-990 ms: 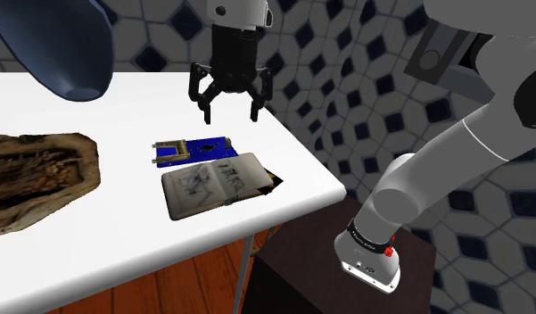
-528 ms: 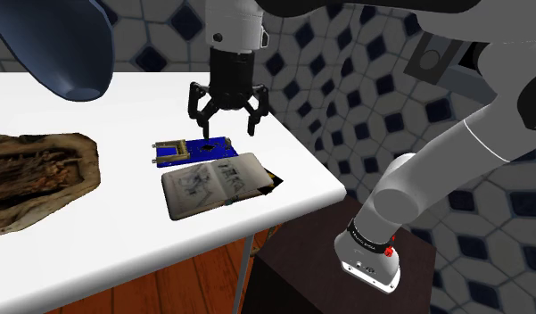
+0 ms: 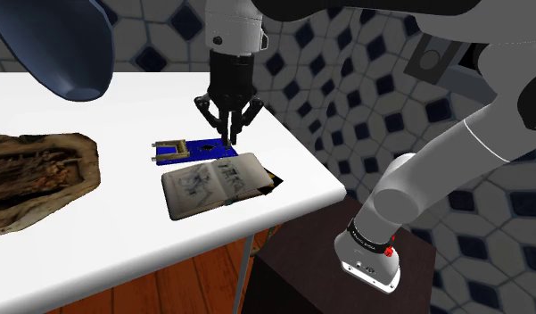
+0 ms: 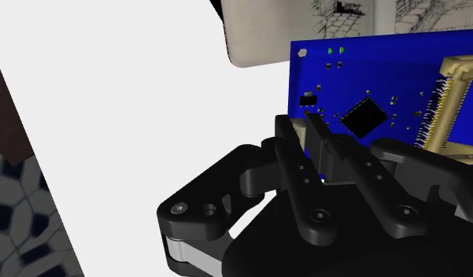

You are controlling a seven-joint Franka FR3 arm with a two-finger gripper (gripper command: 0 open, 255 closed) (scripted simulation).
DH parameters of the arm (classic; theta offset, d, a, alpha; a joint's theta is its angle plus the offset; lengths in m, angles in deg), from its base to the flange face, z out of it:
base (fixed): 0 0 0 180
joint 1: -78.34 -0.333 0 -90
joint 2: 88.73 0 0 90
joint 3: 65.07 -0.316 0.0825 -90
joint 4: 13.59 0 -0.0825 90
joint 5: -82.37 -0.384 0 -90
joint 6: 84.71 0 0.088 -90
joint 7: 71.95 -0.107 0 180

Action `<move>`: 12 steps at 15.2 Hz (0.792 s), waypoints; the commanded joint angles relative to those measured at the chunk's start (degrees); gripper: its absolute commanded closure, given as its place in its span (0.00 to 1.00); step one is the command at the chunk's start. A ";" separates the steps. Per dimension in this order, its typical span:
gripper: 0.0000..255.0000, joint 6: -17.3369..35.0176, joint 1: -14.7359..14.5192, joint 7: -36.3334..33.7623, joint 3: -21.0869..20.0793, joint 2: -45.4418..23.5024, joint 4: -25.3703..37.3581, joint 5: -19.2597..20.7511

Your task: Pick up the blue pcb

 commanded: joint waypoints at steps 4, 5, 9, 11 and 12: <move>1.00 -0.83 0.06 -0.15 0.06 -0.18 0.99 0.12; 1.00 -1.58 0.11 -0.28 0.12 -0.31 1.86 0.22; 1.00 -4.55 0.32 -0.85 0.33 -0.95 5.45 0.63; 1.00 -6.04 0.42 -1.17 0.40 -1.36 7.33 0.84; 1.00 -6.79 0.47 -1.34 0.42 -1.58 8.29 0.96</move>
